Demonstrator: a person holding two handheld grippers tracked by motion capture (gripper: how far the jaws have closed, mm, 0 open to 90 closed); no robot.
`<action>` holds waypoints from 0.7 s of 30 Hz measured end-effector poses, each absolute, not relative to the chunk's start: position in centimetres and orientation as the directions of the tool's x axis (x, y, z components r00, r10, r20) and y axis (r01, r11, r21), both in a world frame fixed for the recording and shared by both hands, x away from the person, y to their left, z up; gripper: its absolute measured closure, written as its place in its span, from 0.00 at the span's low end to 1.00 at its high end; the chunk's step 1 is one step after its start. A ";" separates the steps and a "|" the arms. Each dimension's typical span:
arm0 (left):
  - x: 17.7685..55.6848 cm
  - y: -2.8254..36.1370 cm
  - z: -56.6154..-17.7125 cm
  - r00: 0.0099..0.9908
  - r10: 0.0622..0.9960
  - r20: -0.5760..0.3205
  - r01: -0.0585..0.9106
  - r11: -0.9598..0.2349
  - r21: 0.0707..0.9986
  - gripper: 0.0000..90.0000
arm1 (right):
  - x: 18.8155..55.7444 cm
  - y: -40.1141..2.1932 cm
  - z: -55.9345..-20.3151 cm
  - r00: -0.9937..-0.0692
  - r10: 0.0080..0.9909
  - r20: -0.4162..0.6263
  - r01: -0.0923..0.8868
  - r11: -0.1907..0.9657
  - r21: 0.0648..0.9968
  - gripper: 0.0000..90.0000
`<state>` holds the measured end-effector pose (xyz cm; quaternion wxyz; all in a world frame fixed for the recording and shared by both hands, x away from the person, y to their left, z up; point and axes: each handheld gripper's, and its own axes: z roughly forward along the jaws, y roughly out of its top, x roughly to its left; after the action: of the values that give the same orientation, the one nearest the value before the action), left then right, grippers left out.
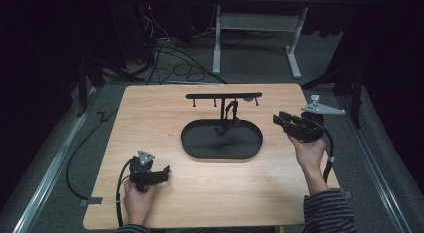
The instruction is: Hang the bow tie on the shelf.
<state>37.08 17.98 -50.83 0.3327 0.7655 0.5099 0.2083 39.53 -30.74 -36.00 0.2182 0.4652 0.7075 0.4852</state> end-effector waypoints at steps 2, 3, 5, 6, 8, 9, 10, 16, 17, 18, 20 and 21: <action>37.1 18.0 -50.8 0.393 0.919 -0.020 0.642 -0.258 0.722 0.15 | 39.3 -31.0 -36.1 -0.469 0.871 0.145 0.447 0.092 0.890 0.74; 37.1 18.0 -50.8 0.393 0.919 -0.021 0.642 -0.258 0.722 0.15 | 39.2 -31.1 -36.2 -0.467 0.872 0.147 0.447 0.089 0.890 0.74; 37.1 18.0 -50.8 0.393 0.919 -0.021 0.642 -0.259 0.722 0.15 | 39.1 -31.2 -36.3 -0.465 0.873 0.149 0.447 0.087 0.890 0.74; 37.1 18.0 -50.8 0.393 0.919 -0.020 0.642 -0.259 0.722 0.15 | 38.8 -31.5 -36.4 -0.459 0.874 0.159 0.451 0.076 0.889 0.74; 37.1 18.0 -50.8 0.393 0.919 -0.021 0.642 -0.258 0.722 0.15 | 38.6 -31.7 -36.6 -0.457 0.875 0.160 0.451 0.073 0.889 0.74; 37.1 18.0 -50.8 0.393 0.919 -0.020 0.642 -0.258 0.722 0.15 | 38.5 -31.9 -36.7 -0.455 0.876 0.163 0.453 0.070 0.889 0.74; 37.1 18.0 -50.8 0.393 0.919 -0.020 0.642 -0.258 0.722 0.15 | 38.4 -32.0 -36.8 -0.453 0.876 0.164 0.453 0.068 0.889 0.74; 37.1 18.0 -50.8 0.392 0.920 -0.020 0.642 -0.258 0.722 0.15 | 37.8 -32.6 -37.3 -0.444 0.879 0.175 0.458 0.055 0.887 0.74; 37.1 18.0 -50.8 0.393 0.920 -0.020 0.642 -0.258 0.722 0.15 | 37.7 -32.6 -37.4 -0.443 0.879 0.179 0.459 0.050 0.887 0.74; 37.1 18.0 -50.8 0.392 0.920 -0.021 0.642 -0.258 0.722 0.15 | 37.6 -32.7 -37.5 -0.443 0.878 0.179 0.458 0.050 0.888 0.74; 37.1 18.0 -50.8 0.392 0.920 -0.020 0.642 -0.258 0.722 0.15 | 37.4 -32.7 -37.7 -0.441 0.879 0.183 0.460 0.047 0.887 0.74; 37.1 18.0 -50.8 0.393 0.920 -0.020 0.642 -0.258 0.722 0.15 | 37.3 -32.8 -37.8 -0.442 0.878 0.181 0.459 0.048 0.887 0.74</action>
<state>37.08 17.98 -50.83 0.3328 0.7652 0.5102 0.2085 37.33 -32.75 -37.77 0.2129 0.4832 0.6919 0.4923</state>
